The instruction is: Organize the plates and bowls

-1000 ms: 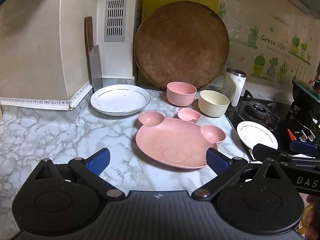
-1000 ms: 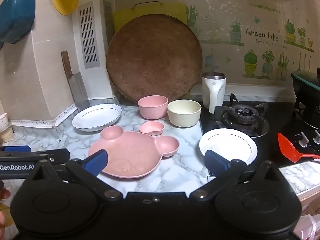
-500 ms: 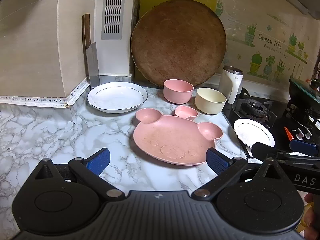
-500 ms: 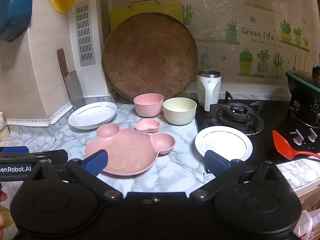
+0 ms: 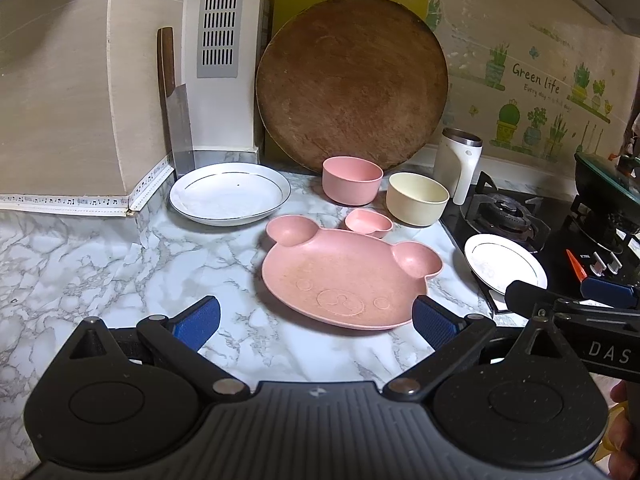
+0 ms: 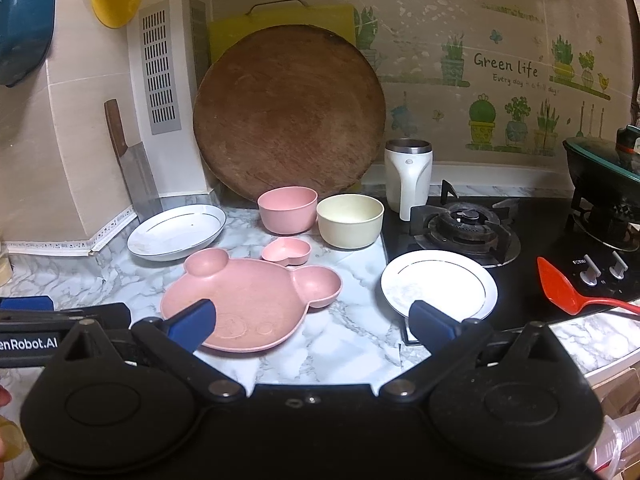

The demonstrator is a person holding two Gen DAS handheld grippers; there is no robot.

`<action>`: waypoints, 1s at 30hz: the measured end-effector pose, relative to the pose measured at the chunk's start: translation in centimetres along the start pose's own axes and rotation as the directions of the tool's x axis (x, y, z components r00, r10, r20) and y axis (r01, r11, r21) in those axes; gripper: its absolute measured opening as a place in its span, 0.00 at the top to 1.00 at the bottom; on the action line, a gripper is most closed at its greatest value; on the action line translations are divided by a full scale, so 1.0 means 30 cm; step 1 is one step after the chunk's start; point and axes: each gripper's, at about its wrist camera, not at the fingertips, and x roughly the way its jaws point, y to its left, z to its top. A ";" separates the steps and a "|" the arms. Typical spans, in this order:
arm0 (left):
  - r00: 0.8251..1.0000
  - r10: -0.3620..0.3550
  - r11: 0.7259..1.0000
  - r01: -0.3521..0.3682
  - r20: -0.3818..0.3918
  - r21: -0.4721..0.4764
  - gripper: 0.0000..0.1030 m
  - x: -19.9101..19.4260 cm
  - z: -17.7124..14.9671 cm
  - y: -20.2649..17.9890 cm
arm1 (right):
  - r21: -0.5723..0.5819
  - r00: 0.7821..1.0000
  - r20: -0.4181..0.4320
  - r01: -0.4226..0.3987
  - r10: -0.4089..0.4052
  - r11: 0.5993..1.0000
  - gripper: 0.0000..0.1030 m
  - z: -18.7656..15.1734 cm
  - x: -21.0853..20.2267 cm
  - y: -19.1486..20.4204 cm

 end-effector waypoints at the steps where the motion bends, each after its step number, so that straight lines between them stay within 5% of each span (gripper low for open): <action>1: 1.000 0.001 1.000 -0.001 0.000 0.000 0.00 0.000 0.000 -0.001 | 0.000 1.000 -0.001 0.000 0.000 1.000 0.00 0.000 0.001 0.000; 30: 1.000 0.001 0.999 -0.002 0.028 0.040 0.00 0.004 0.012 -0.001 | 0.005 0.999 0.001 0.049 -0.049 0.999 0.00 0.006 0.020 0.005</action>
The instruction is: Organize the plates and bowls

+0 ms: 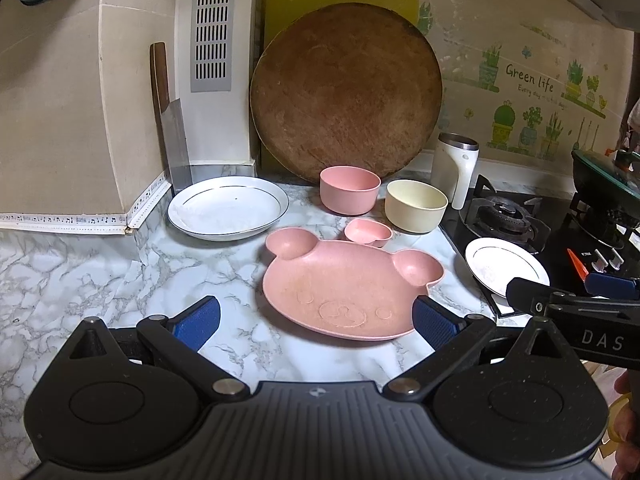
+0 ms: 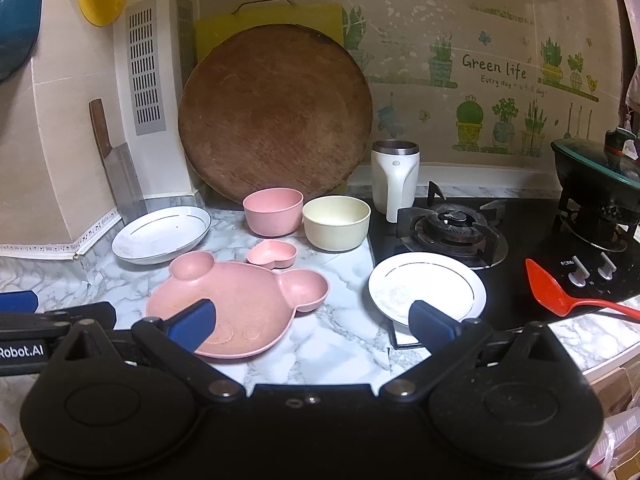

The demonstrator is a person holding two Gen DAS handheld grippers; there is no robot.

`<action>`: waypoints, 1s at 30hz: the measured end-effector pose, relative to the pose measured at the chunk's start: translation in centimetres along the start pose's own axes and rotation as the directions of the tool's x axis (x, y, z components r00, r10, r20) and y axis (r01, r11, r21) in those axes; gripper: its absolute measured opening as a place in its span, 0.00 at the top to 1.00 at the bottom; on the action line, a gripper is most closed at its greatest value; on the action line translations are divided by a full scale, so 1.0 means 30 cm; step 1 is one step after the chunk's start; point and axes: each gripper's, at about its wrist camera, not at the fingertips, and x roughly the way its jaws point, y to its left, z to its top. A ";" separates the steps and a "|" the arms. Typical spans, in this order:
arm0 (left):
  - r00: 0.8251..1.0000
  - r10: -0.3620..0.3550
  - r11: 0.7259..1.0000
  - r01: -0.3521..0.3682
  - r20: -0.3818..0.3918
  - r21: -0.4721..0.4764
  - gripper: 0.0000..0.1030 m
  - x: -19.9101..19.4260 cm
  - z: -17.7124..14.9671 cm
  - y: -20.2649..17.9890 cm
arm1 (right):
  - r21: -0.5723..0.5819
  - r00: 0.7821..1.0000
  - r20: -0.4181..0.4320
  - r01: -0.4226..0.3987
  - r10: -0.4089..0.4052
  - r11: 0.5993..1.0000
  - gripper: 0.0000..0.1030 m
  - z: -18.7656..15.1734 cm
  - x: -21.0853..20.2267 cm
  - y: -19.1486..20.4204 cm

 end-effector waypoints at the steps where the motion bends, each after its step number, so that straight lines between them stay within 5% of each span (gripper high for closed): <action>1: 1.000 0.000 1.000 0.000 0.002 0.002 0.00 0.000 0.000 0.001 | -0.001 1.000 0.001 0.003 -0.003 1.000 0.00 0.000 0.000 0.001; 30: 1.000 0.003 1.000 -0.003 0.011 -0.005 0.00 0.002 0.015 0.050 | -0.030 1.000 0.003 0.002 -0.002 1.000 0.00 0.011 0.004 0.044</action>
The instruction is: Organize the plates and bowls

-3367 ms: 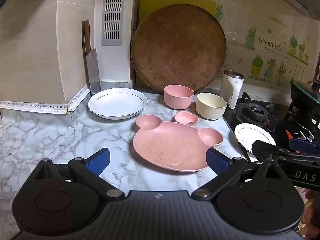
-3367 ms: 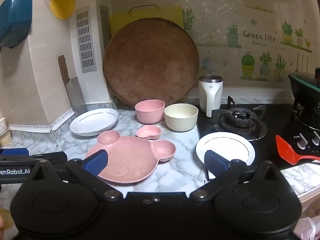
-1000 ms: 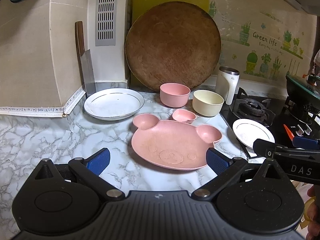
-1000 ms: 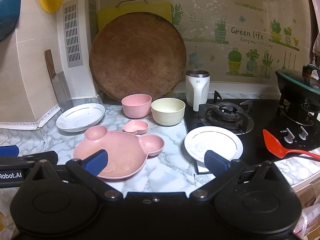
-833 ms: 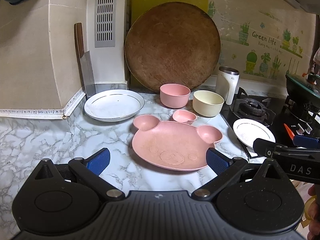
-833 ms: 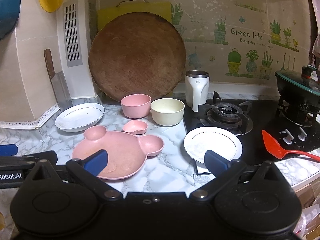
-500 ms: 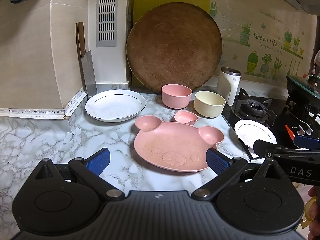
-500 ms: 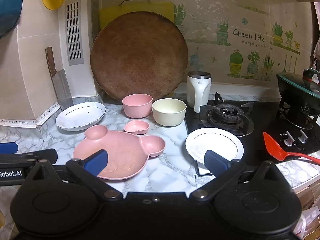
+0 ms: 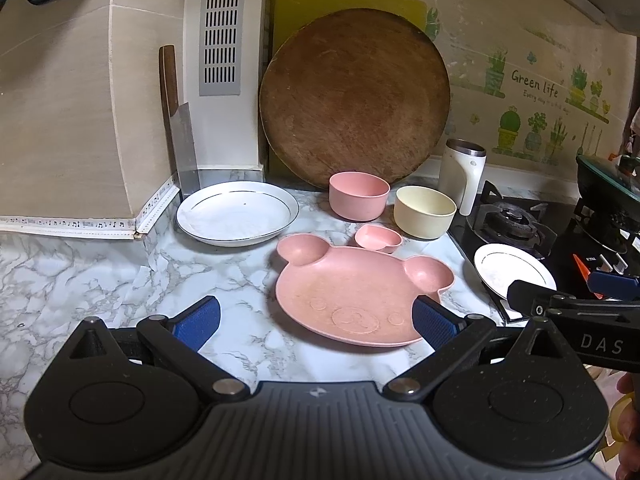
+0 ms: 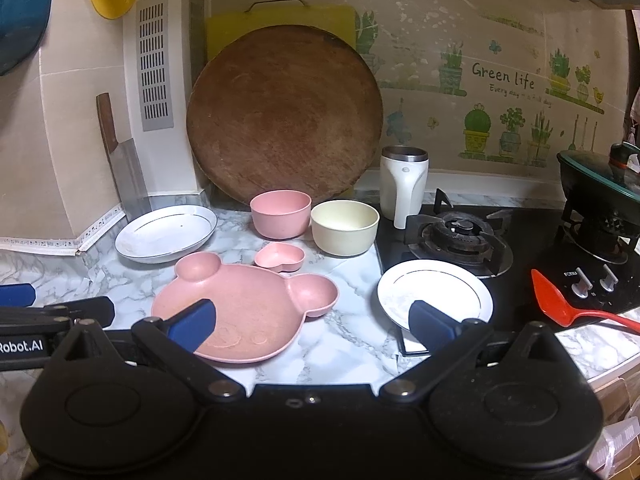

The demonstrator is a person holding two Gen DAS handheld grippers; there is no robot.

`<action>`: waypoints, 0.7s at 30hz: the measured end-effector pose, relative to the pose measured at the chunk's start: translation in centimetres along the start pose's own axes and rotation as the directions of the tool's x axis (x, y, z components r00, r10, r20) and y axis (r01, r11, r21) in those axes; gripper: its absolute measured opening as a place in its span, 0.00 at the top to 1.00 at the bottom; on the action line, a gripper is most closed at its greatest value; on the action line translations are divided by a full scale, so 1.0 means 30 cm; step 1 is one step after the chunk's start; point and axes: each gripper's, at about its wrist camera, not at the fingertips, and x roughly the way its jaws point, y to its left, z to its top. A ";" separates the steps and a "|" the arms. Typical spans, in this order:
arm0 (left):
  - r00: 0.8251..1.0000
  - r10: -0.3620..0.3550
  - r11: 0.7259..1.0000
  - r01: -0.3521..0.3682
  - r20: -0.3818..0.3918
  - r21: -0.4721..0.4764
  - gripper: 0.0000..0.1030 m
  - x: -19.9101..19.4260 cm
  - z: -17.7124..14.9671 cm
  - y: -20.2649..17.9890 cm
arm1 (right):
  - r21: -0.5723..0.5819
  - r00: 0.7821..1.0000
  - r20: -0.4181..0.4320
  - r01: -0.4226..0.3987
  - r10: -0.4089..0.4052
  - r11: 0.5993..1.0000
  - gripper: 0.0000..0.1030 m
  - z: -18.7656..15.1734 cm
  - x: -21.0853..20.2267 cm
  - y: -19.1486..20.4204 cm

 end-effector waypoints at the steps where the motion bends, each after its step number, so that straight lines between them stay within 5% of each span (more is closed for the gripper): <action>1: 1.000 0.003 1.000 -0.003 -0.002 -0.002 0.00 0.001 0.001 0.003 | 0.000 1.000 0.000 -0.001 0.001 1.000 0.00 0.004 0.002 0.003; 21: 0.998 0.067 0.997 -0.066 0.008 -0.030 0.00 0.012 0.013 0.057 | -0.056 0.997 0.003 -0.073 0.074 0.996 0.00 0.035 0.066 0.075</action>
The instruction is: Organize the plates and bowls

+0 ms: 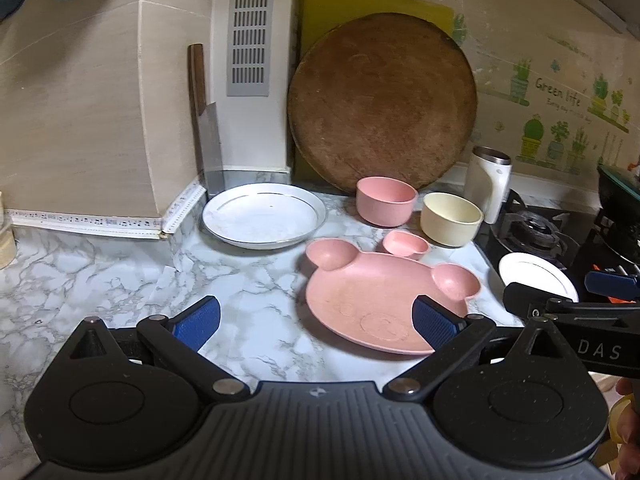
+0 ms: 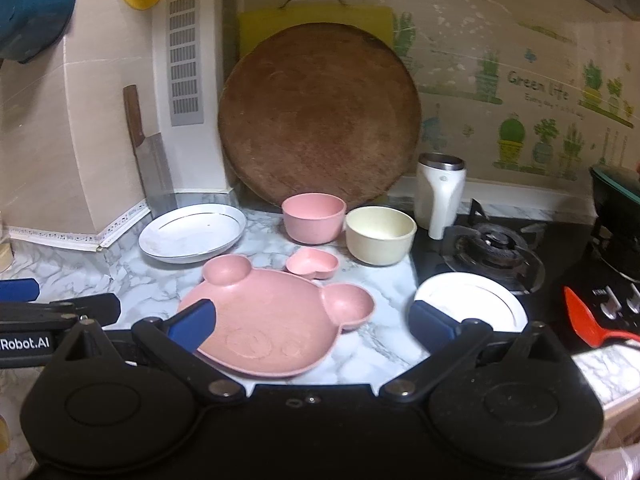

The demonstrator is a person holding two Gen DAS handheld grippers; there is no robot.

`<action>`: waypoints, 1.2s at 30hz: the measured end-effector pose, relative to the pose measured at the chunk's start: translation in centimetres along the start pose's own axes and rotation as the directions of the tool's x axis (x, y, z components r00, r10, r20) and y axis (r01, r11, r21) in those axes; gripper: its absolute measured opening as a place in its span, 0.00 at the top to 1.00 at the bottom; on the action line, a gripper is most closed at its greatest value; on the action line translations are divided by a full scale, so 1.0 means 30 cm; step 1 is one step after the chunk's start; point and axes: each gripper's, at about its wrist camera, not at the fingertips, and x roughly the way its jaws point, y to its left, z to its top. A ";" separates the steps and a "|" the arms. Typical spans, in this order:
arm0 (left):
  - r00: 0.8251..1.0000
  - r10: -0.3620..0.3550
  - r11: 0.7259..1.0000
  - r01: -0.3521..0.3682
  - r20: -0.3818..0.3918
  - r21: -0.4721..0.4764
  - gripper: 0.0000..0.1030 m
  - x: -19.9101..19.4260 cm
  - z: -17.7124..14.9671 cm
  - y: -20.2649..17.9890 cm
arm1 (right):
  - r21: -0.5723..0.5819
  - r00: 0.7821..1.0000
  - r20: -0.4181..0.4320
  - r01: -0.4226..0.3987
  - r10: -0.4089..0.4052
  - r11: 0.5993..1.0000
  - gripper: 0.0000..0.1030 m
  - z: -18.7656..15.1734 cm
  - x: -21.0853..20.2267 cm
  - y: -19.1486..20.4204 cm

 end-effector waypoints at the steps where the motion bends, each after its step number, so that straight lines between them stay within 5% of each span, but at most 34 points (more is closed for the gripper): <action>1: 1.000 0.008 1.000 -0.008 0.001 -0.004 0.00 0.007 0.003 0.006 | -0.010 1.000 0.002 -0.008 0.008 1.000 0.00 0.006 0.013 0.004; 9: 0.994 0.104 0.991 -0.106 -0.022 -0.085 0.00 0.101 0.056 0.079 | -0.082 0.991 -0.030 -0.133 0.131 0.988 0.00 0.104 0.178 0.029; 20: 0.973 0.196 0.956 -0.217 -0.118 -0.198 0.00 0.378 0.195 0.219 | -0.192 0.932 -0.184 -0.345 0.312 0.919 0.00 0.362 0.545 0.105; 29: 0.947 0.255 0.916 -0.301 -0.196 -0.263 0.01 0.630 0.292 0.335 | -0.121 0.860 -0.364 -0.425 0.358 0.897 0.07 0.473 0.927 0.194; 36: 0.937 0.234 0.873 -0.320 -0.260 -0.369 0.04 0.766 0.302 0.413 | -0.095 0.831 -0.441 -0.418 0.339 0.903 0.23 0.494 1.137 0.239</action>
